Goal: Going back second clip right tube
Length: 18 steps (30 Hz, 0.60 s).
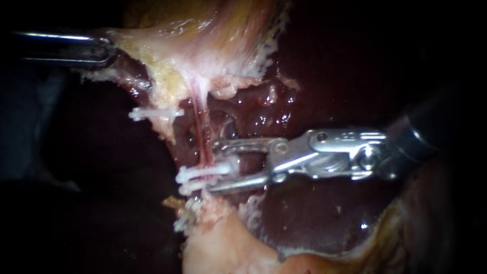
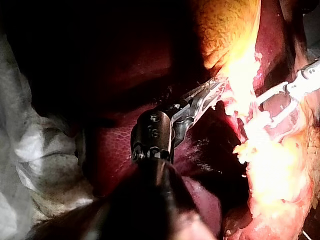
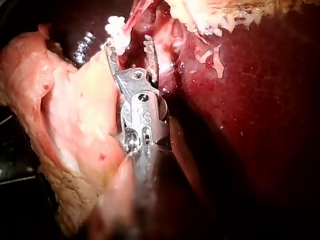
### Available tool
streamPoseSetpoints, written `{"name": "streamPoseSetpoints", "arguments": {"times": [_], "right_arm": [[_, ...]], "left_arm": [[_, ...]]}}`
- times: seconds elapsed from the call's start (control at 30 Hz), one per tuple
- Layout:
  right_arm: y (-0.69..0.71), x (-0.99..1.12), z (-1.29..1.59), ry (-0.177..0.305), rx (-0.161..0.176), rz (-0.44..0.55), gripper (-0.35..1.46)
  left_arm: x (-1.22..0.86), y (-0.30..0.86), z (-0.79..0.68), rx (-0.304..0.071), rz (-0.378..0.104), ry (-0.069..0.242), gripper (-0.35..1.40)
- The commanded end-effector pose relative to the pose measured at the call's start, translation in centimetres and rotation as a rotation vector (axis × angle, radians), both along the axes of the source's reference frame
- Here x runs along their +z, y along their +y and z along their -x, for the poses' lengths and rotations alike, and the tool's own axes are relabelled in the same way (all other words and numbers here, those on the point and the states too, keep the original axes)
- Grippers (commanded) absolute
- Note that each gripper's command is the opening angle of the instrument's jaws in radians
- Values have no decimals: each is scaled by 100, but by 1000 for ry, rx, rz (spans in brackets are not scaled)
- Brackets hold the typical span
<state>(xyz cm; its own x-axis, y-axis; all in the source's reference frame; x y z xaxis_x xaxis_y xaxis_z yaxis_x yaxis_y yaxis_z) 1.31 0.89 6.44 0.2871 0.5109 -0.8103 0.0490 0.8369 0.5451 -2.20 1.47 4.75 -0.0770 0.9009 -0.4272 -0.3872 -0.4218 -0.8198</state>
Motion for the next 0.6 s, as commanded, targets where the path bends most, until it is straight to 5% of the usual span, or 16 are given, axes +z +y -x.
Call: {"name": "streamPoseSetpoints", "arguments": {"times": [0.03,0.27,0.6], "right_arm": [[1,-2,8,4,-5,16,50],[11,-20,59,20,-25,89,50],[19,-31,96,-35,-44,132,50]], "left_arm": [[0,0,0,0,0,-1,-35],[0,0,0,0,0,-1,-35],[1,0,0,0,1,0,-35]]}}
